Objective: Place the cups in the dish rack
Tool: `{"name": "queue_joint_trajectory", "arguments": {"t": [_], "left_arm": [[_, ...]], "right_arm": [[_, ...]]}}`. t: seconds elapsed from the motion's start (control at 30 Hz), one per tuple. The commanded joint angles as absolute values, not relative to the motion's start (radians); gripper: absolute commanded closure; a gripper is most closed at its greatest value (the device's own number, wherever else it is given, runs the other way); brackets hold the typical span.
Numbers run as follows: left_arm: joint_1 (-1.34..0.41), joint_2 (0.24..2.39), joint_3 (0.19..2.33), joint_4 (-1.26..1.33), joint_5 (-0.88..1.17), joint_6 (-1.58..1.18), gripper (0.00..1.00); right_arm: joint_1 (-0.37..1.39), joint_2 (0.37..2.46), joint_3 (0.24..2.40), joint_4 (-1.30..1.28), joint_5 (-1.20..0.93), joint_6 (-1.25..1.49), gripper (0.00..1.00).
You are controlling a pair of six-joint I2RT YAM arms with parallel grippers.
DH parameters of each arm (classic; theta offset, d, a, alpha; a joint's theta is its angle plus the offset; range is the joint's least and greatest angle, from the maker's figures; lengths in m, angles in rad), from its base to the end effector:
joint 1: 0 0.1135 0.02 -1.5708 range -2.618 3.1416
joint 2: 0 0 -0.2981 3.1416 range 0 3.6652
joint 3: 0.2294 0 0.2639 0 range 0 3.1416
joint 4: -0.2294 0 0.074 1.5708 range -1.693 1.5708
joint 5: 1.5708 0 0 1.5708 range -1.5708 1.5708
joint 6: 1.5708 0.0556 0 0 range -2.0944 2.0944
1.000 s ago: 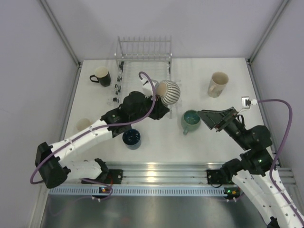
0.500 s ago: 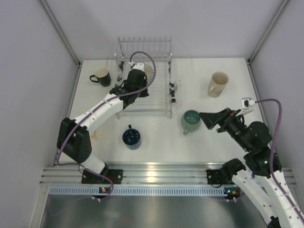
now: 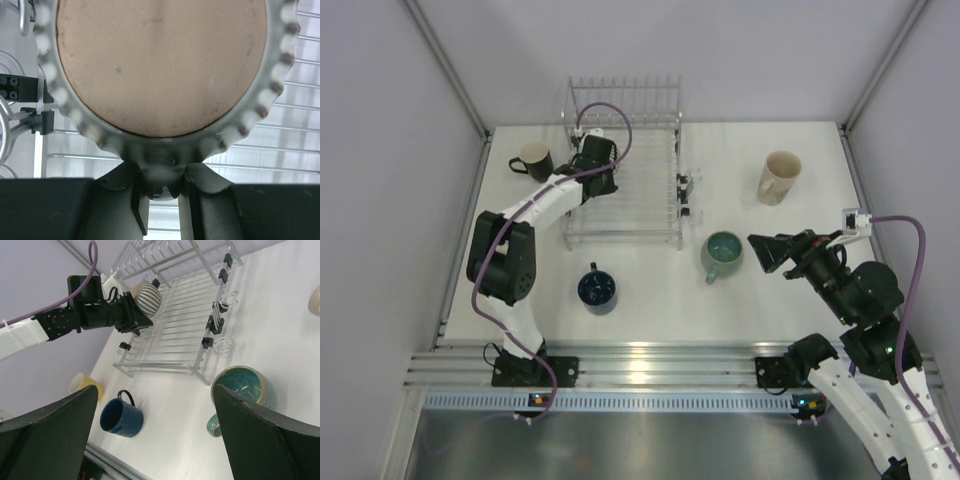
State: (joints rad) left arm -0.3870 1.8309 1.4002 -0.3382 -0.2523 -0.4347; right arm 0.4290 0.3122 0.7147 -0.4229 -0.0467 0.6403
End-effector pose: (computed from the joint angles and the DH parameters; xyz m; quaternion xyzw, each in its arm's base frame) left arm 0.4193 -0.1559 0.2599 -0.0709 0.9119 -0.0484 0.4012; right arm 0.0705 0.0351 0.3583 0.0591 0.7118 0.3709 0.5935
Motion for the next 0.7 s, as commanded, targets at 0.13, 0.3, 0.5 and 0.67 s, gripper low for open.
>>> {"name": "queue_joint_trajectory", "arguments": {"t": [0.13,0.3,0.5,0.67], "left_arm": [[-0.359,1.888,1.493,-0.256,-0.278,-0.459,1.00],[-0.354,1.910,1.491,-0.258,-0.301,-0.468,1.00],[-0.348,1.936,1.491,-0.258,-0.304,-0.462,0.96],[-0.345,1.937,1.483,-0.256,-0.307,-0.459,0.93]], "right_arm": [[0.437,0.298,0.758,-0.426,-0.005,0.586,0.01],[0.437,0.304,0.750,-0.428,-0.005,0.583,0.01],[0.439,0.318,0.744,-0.419,-0.005,0.587,0.01],[0.439,0.318,0.738,-0.416,-0.005,0.595,0.01]]}}
